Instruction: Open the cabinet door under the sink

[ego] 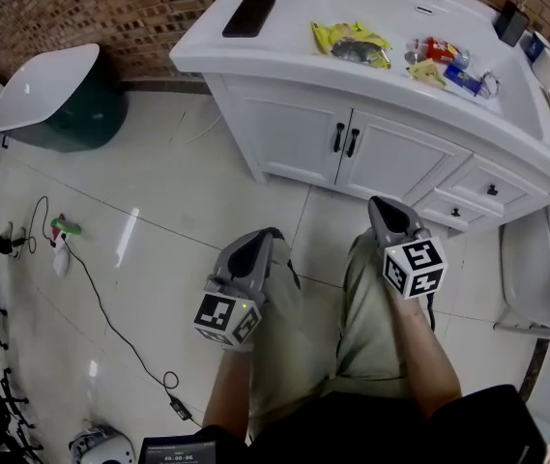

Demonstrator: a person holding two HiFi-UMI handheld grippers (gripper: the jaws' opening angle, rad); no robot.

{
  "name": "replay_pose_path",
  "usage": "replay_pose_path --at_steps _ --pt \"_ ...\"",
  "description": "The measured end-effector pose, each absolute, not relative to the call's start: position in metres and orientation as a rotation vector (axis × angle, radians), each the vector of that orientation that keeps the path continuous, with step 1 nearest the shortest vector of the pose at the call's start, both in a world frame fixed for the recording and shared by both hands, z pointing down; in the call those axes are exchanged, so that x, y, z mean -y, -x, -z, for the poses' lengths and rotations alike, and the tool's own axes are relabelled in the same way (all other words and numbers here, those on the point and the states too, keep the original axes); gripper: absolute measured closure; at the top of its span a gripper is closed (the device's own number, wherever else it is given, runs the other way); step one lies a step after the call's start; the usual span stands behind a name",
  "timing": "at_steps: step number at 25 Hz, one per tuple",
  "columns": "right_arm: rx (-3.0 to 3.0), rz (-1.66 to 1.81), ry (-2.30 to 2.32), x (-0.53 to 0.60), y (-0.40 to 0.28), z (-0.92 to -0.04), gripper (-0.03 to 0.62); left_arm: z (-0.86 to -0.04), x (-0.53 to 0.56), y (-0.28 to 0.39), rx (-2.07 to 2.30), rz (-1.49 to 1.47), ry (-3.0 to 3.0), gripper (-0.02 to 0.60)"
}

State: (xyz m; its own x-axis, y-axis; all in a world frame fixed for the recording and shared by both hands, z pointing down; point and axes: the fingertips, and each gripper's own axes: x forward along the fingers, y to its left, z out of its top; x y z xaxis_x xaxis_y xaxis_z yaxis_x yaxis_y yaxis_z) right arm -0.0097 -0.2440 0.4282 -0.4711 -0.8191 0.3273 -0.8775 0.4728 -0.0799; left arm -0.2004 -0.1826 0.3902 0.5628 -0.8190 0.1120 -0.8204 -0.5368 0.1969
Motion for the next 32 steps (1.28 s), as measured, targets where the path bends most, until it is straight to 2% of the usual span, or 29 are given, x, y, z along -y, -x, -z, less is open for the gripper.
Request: replay_pose_path --at_steps 10,28,29,30,31,32 --pt "2.364 -0.418 -1.455 0.296 0.011 -0.445 0.603 -0.409 0.229 0.161 1.3 -0.218 -2.586 0.563" --pt "2.29 -0.318 -1.449 0.379 0.025 -0.485 0.603 -0.41 0.257 0.134 1.224 -0.179 -2.618 0.563" --pt "2.262 -0.321 -1.441 0.384 0.027 -0.492 0.587 -0.411 0.256 0.133 1.226 -0.191 -2.616 0.563" --pt "2.235 -0.323 -1.439 0.389 0.028 -0.498 0.521 -0.412 0.257 0.132 1.227 -0.195 -2.614 0.563" --pt "2.215 -0.32 -1.447 0.393 0.027 -0.501 0.507 -0.411 0.257 0.133 1.227 -0.191 -2.612 0.563" --pt "2.202 -0.311 -1.46 0.395 0.026 -0.502 0.52 -0.41 0.257 0.134 1.226 -0.178 -2.61 0.563"
